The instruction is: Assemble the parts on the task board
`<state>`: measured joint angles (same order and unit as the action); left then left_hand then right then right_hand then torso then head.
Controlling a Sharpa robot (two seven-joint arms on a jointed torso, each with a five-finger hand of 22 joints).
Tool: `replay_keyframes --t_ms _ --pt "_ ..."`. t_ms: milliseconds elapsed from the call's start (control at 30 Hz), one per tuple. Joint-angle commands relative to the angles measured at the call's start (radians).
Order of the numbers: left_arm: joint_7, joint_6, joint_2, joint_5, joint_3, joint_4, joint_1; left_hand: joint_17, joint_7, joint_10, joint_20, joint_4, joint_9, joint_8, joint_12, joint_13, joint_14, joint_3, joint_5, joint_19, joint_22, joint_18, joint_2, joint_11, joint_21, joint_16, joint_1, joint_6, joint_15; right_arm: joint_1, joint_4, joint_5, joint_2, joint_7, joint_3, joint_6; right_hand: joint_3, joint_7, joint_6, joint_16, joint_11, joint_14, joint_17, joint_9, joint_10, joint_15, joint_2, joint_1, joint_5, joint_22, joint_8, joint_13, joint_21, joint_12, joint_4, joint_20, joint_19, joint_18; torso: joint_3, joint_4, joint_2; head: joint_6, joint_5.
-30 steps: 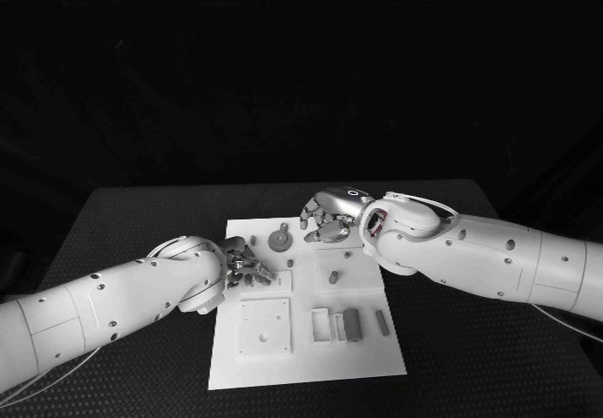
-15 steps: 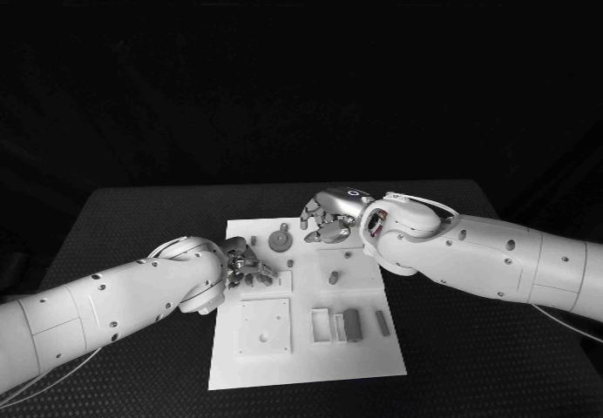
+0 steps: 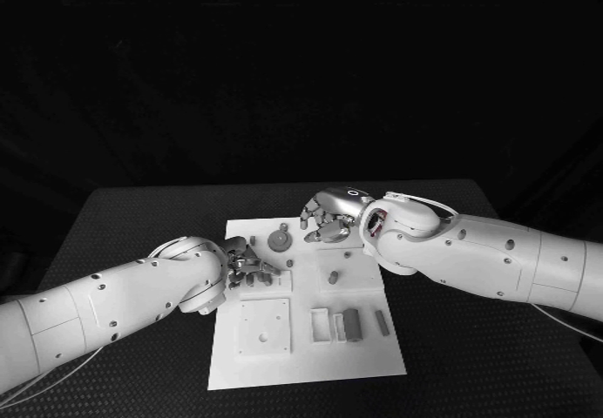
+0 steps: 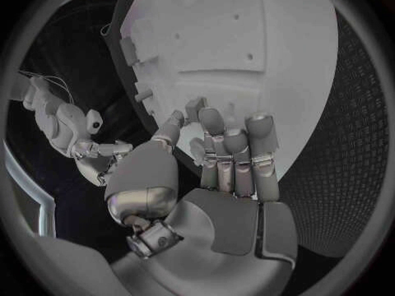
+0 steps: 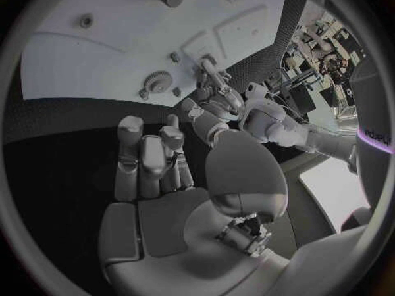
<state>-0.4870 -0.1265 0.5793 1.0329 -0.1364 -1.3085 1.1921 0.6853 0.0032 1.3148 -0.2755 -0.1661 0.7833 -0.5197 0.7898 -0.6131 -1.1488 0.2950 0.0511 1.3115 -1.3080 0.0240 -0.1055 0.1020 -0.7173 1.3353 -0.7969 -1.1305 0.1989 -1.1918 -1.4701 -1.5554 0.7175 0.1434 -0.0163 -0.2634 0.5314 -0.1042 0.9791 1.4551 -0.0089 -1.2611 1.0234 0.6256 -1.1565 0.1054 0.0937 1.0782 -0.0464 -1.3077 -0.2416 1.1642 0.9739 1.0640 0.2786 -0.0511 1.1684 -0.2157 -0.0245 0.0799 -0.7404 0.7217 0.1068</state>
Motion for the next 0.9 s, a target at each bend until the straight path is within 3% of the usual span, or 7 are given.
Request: replay_keyframes --t_ms 33,200,300,367,467,567,900 --pt "0.01 -0.001 -0.002 -0.007 0.001 -0.003 0.0 -0.002 -0.003 -0.007 -0.003 -0.015 0.001 0.005 0.004 0.002 0.0 0.013 -0.002 0.002 -0.016 0.065 0.018 0.002 0.001 0.005 -0.026 0.0 0.006 0.001 0.0 -0.003 0.0 -0.002 0.0 0.011 0.004 -0.006 0.001 -0.005 0.008 0.005 0.0 0.002 0.001 0.002 -0.002 -0.009 -0.002 -0.007 0.006 0.0 -0.004 -0.005 -0.003 -0.007 0.001 -0.046 0.0 0.0001 0.0 0.0 0.0" --pt "0.009 0.004 -0.001 -0.002 0.001 -0.003 0.0 -0.005 -0.003 -0.007 -0.001 -0.034 0.001 0.006 0.006 0.003 0.0 0.031 -0.001 0.004 -0.017 0.064 0.02 0.001 -0.001 0.006 -0.056 -0.001 0.005 0.001 -0.001 -0.003 0.001 -0.002 0.0 0.011 0.004 -0.006 0.001 -0.005 0.008 0.005 0.0 0.002 0.001 0.002 -0.002 -0.009 -0.002 -0.007 0.006 0.0 -0.004 -0.005 -0.003 -0.007 0.001 -0.046 -0.0001 0.0007 0.0 0.0 0.0" --pt "0.007 0.006 -0.002 0.002 0.001 -0.004 0.0 -0.009 -0.002 -0.005 0.001 -0.039 -0.001 0.007 0.008 0.007 -0.003 0.089 0.003 0.01 -0.016 0.061 0.009 0.0 -0.001 0.007 -0.098 -0.004 0.004 0.001 -0.001 -0.003 0.001 -0.002 0.0 0.011 0.004 -0.006 0.001 -0.005 0.008 0.005 0.0 0.002 0.001 0.002 -0.002 -0.009 -0.002 -0.007 0.006 0.0 -0.004 -0.005 -0.003 -0.007 0.001 -0.046 -0.0002 0.0008 0.0 0.001 0.0" --pt "0.007 0.008 -0.002 0.006 0.001 -0.004 0.0 -0.013 0.0 -0.005 0.003 -0.054 -0.003 0.008 0.01 0.01 -0.005 0.126 0.033 0.012 -0.017 0.058 0.008 -0.002 -0.003 0.008 -0.124 -0.006 0.002 0.001 -0.001 -0.003 0.001 -0.002 0.0 0.011 0.004 -0.006 0.001 -0.005 0.008 0.004 0.001 0.002 0.001 0.002 -0.002 -0.009 -0.002 -0.007 0.006 0.0 -0.004 -0.005 -0.003 -0.007 0.001 -0.046 0.0004 0.0002 0.0 0.001 0.0" --pt "0.006 0.01 -0.002 0.005 0.001 -0.005 0.0 -0.017 0.001 -0.004 0.003 -0.08 -0.004 0.007 0.014 0.014 -0.006 0.166 0.119 0.015 -0.018 0.054 0.009 -0.003 -0.006 0.011 -0.154 -0.007 0.0 0.001 -0.001 -0.003 0.001 -0.002 0.0 0.011 0.004 -0.006 0.001 -0.005 0.008 0.005 0.0 0.002 0.001 0.001 -0.002 -0.009 -0.002 -0.007 0.006 0.0 -0.004 -0.005 -0.003 -0.007 0.001 -0.046 0.0006 -0.0003 0.0 0.001 -0.001" --pt "0.005 0.009 -0.002 0.005 0.001 -0.004 0.0 -0.02 0.002 -0.004 0.003 -0.086 -0.004 0.007 0.016 0.016 -0.006 0.195 0.133 0.017 -0.018 0.052 0.005 -0.003 -0.008 0.012 -0.167 -0.008 0.0 0.001 -0.001 -0.003 0.001 -0.002 0.0 0.01 0.004 -0.007 0.001 -0.005 0.008 0.004 0.001 0.002 0.001 0.001 -0.002 -0.01 -0.002 -0.007 0.006 0.0 -0.004 -0.005 -0.004 -0.007 0.001 -0.046 0.0005 -0.0004 0.0 0.001 0.0" --pt "0.004 0.005 -0.003 0.005 0.001 -0.003 0.0 -0.022 0.001 -0.004 0.002 -0.099 -0.004 0.006 0.02 0.019 -0.006 0.221 0.157 0.018 -0.019 0.05 0.021 -0.003 -0.01 0.015 -0.18 -0.009 0.0 0.001 -0.001 -0.003 0.001 -0.001 0.0 0.009 0.004 -0.007 0.001 -0.005 0.008 0.004 0.0 0.002 0.001 0.001 -0.001 -0.01 -0.002 -0.007 0.007 0.0 -0.004 -0.005 -0.004 -0.007 0.002 -0.046 0.0008 -0.0002 0.0 0.0 -0.001"
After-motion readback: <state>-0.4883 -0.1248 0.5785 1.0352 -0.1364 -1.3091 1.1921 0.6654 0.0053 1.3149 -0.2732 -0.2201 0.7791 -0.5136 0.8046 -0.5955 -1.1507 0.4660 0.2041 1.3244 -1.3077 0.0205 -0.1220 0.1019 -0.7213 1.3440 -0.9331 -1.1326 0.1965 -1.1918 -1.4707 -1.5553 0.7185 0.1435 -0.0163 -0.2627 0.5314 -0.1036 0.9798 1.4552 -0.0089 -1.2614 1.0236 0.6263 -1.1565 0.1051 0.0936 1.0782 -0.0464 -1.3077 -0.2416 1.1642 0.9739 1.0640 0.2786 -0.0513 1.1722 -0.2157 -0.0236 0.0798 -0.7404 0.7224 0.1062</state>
